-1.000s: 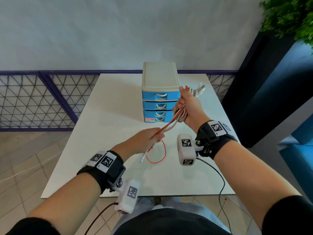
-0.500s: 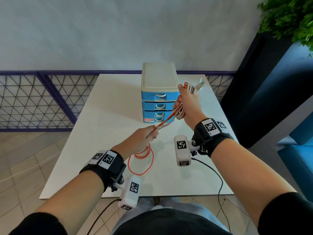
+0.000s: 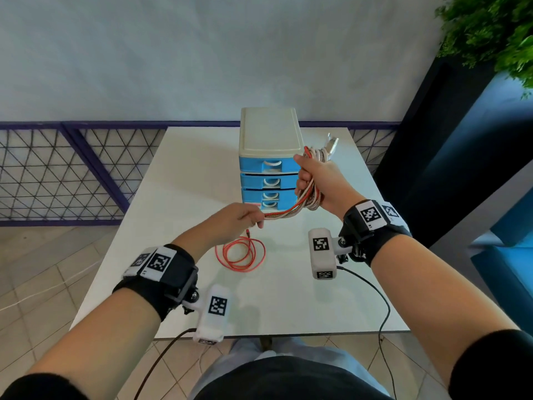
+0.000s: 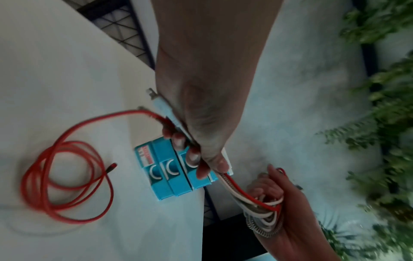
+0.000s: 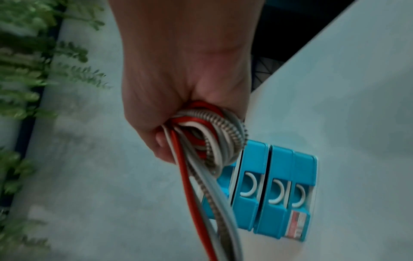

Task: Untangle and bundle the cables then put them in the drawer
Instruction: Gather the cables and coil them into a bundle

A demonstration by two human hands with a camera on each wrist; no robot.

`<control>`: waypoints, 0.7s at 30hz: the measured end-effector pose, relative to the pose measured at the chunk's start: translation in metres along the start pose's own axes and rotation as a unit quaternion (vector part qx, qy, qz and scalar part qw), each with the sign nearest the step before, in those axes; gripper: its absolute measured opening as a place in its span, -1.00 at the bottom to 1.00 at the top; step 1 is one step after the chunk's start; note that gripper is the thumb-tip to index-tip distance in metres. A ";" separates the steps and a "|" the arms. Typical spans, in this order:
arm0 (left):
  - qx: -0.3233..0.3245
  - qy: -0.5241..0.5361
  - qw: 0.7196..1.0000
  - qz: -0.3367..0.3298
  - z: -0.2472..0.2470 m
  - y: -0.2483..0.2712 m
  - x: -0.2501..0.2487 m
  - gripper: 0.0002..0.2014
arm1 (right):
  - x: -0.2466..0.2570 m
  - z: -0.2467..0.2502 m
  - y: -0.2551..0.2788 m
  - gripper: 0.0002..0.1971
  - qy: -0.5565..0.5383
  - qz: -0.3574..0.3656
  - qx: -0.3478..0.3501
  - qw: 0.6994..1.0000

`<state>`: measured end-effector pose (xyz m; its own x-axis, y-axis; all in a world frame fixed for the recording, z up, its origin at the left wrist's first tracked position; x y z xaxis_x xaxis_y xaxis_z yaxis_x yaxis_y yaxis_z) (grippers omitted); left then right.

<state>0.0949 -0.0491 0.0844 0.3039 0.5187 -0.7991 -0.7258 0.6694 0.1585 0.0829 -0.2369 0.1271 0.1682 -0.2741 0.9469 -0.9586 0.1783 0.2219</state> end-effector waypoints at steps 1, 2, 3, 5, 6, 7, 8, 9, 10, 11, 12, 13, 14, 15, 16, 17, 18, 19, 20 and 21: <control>-0.028 -0.057 0.998 -0.009 0.007 -0.002 -0.002 -0.77 | 0.000 -0.001 0.002 -0.81 0.044 -0.005 0.015 0.999; -0.055 -0.108 0.992 -0.018 0.013 -0.003 -0.006 -0.80 | -0.001 -0.003 0.004 -0.83 0.083 -0.009 0.032 0.996; -0.076 -0.164 0.983 -0.032 0.018 -0.004 -0.012 -0.82 | -0.001 -0.006 0.007 -0.84 0.113 -0.014 0.048 0.992; -0.096 -0.275 0.953 -0.088 0.021 -0.006 -0.030 -0.80 | -0.003 -0.012 0.009 -0.86 0.145 -0.024 0.077 0.986; -0.099 -0.304 0.940 -0.115 0.021 -0.006 -0.038 -0.80 | -0.003 -0.016 0.010 -0.85 0.156 -0.029 0.093 0.983; -0.101 -0.309 0.937 -0.127 0.021 -0.007 -0.044 -0.81 | -0.005 -0.020 0.010 -0.82 0.171 -0.035 0.106 0.979; -0.101 -0.294 0.942 -0.128 0.021 -0.007 -0.047 -0.81 | -0.006 -0.023 0.010 -0.78 0.192 -0.040 0.116 0.974; -0.096 -0.268 0.951 -0.123 0.022 -0.008 -0.049 -0.81 | -0.007 -0.026 0.011 -0.75 0.217 -0.042 0.122 0.968; -0.086 -0.239 0.960 -0.116 0.022 -0.008 -0.051 -0.82 | -0.008 -0.028 0.012 -0.72 0.237 -0.041 0.130 0.962; -0.077 -0.207 0.969 -0.107 0.022 -0.007 -0.053 -0.82 | -0.008 -0.030 0.013 -0.72 0.248 -0.038 0.143 0.957; -0.073 -0.164 0.979 -0.099 0.023 -0.006 -0.054 -0.81 | -0.010 -0.032 0.014 -0.74 0.242 -0.039 0.157 0.957; -0.075 -0.113 0.987 -0.087 0.024 -0.005 -0.055 -0.75 | -0.010 -0.034 0.016 -0.75 0.222 -0.044 0.171 0.959; -0.080 -0.070 0.991 -0.076 0.026 -0.003 -0.055 -0.64 | -0.012 -0.035 0.018 -0.73 0.201 -0.052 0.185 0.961; -0.083 -0.049 0.993 -0.068 0.027 -0.002 -0.056 -0.54 | -0.014 -0.037 0.021 -0.69 0.189 -0.061 0.200 0.960; -0.081 -0.052 0.993 -0.064 0.027 -0.002 -0.057 -0.47 | -0.017 -0.039 0.023 -0.65 0.184 -0.068 0.218 0.956; -0.075 -0.059 0.994 -0.061 0.027 -0.002 -0.057 -0.43 | -0.020 -0.042 0.026 -0.64 0.180 -0.075 0.236 0.952; -0.069 -0.067 0.994 -0.058 0.026 -0.002 -0.058 -0.41 | -0.022 -0.045 0.029 -0.65 0.177 -0.081 0.251 0.948; -0.066 -0.078 0.993 -0.055 0.026 -0.003 -0.058 -0.39 | -0.024 -0.048 0.032 -0.68 0.176 -0.087 0.261 0.945; -0.065 -0.096 0.992 -0.052 0.027 -0.003 -0.057 -0.38 | -0.027 -0.050 0.034 -0.72 0.175 -0.094 0.266 0.943; -0.063 -0.117 0.990 -0.050 0.027 -0.004 -0.058 -0.36 | -0.029 -0.051 0.036 -0.76 0.179 -0.096 0.268 0.942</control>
<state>0.0970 -0.0669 0.1457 0.5017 0.5722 -0.6488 -0.7517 0.6596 0.0005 0.0552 -0.1740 0.1201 0.3250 0.1006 0.9403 -0.8645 -0.3715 0.3386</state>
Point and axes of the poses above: each hand's wrist, its own y-axis away from the middle knuckle, its own z-axis out of the back of the hand, x = y × z, the point moved 5 cm from there along -y, towards the middle knuckle, and after that the axes turned 3 degrees about y, right-handed, at the moved point
